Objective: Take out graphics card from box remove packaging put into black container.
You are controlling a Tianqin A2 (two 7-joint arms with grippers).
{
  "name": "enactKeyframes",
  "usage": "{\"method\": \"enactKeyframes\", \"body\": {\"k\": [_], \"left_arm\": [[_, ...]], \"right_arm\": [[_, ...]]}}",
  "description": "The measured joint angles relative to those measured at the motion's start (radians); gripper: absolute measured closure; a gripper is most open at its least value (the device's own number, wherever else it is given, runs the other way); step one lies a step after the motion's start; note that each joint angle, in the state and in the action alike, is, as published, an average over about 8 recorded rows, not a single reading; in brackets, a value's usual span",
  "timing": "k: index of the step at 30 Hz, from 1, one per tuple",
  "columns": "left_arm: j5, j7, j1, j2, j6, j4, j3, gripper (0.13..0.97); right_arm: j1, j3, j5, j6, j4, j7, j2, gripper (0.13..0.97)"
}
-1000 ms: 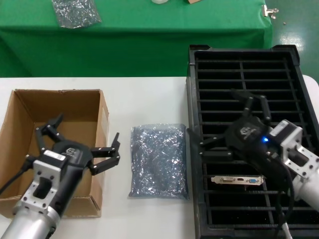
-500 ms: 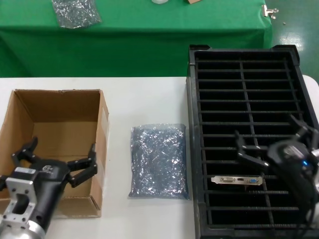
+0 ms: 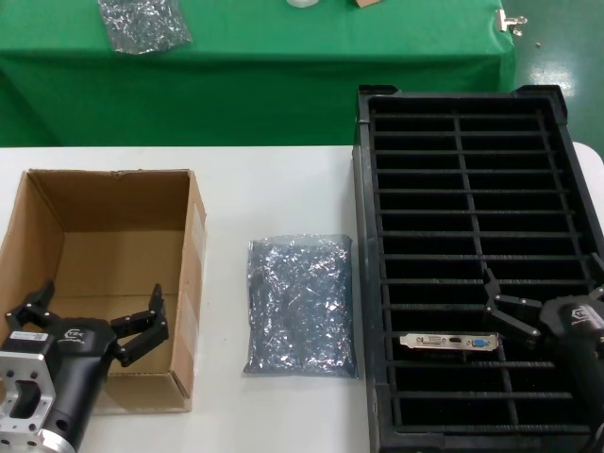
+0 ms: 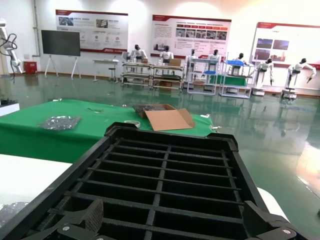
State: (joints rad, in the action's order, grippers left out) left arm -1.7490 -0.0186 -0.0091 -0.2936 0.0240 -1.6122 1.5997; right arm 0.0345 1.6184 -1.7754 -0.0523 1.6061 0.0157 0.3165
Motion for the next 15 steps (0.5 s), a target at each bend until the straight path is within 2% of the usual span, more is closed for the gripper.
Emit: {"method": "enactKeyframes", "body": {"k": [15], "left_arm": [[0.000,0.000,0.000,0.000,0.000,0.000,0.000,0.132]], "right_arm": [[0.000,0.000,0.000,0.000,0.000,0.000,0.000,0.129]]}}
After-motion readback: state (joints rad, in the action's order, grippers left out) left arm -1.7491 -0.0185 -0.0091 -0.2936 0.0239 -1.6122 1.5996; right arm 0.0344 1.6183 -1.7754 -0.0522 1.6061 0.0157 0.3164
